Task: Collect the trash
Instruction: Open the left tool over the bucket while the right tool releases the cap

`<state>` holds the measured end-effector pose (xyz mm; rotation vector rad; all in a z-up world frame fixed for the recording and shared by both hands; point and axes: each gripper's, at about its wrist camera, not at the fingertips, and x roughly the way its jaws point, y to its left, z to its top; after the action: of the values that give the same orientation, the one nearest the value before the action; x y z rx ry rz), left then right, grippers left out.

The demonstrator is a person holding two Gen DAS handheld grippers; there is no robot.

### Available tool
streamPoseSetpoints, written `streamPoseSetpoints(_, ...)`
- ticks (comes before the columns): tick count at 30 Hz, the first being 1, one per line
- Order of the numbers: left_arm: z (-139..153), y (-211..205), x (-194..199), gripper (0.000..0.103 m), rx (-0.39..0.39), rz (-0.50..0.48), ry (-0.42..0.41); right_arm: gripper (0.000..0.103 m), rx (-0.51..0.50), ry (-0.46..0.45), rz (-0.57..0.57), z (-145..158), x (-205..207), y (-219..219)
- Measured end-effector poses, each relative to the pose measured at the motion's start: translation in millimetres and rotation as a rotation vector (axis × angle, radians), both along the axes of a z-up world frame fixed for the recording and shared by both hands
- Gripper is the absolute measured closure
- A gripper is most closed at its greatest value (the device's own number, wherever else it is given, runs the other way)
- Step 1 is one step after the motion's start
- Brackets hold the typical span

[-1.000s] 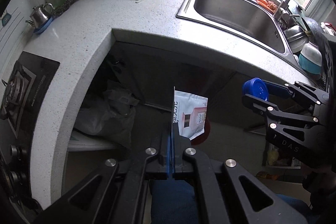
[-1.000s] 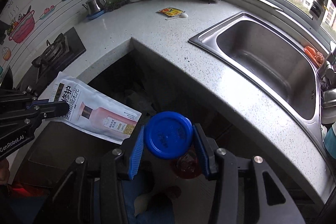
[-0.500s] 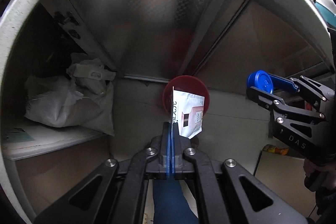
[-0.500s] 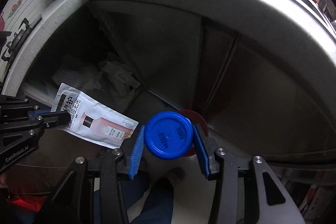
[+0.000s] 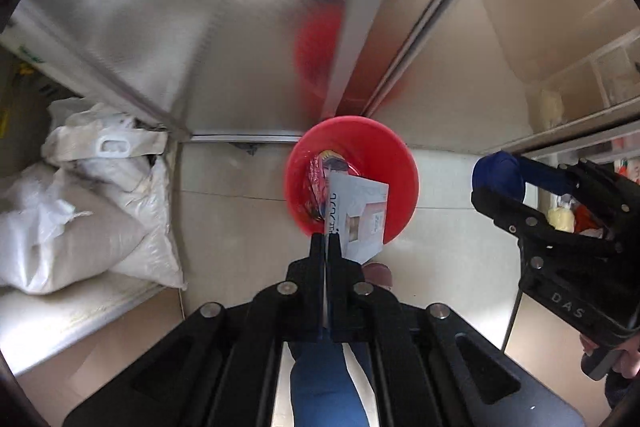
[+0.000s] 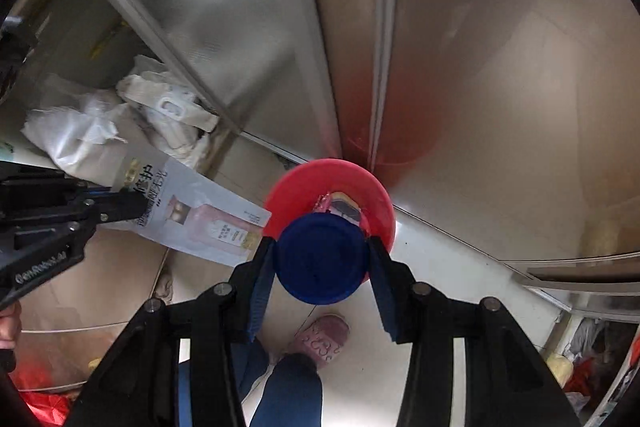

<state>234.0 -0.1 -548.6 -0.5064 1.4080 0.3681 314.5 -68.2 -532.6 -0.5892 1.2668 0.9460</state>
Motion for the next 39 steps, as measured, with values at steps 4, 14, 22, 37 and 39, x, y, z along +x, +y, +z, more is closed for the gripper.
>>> streamPoseSetpoints(4, -23, -4, 14, 0.103, -0.007, -0.04, 0.0, 0.06, -0.002, 0.01, -0.032, -19, 8, -4)
streamPoseSetpoints(14, -40, -9, 43, 0.082, -0.015, -0.092, 0.019, 0.06, -0.006, 0.041, -0.064, -22, 9, -16)
streamPoseSetpoints(22, -34, -10, 44, 0.051, 0.02, -0.138, 0.022, 0.06, -0.008, 0.042, -0.057, -24, 17, -14)
streamPoseSetpoints(37, -29, 33, 1, 0.02, -0.005, -0.004, 0.014, 0.06, -0.007, 0.061, 0.033, -36, 2, 15)
streamPoseSetpoints(39, -30, 34, -3, 0.02, 0.022, -0.011, 0.021, 0.06, -0.011, 0.061, 0.049, -39, 0, 19)
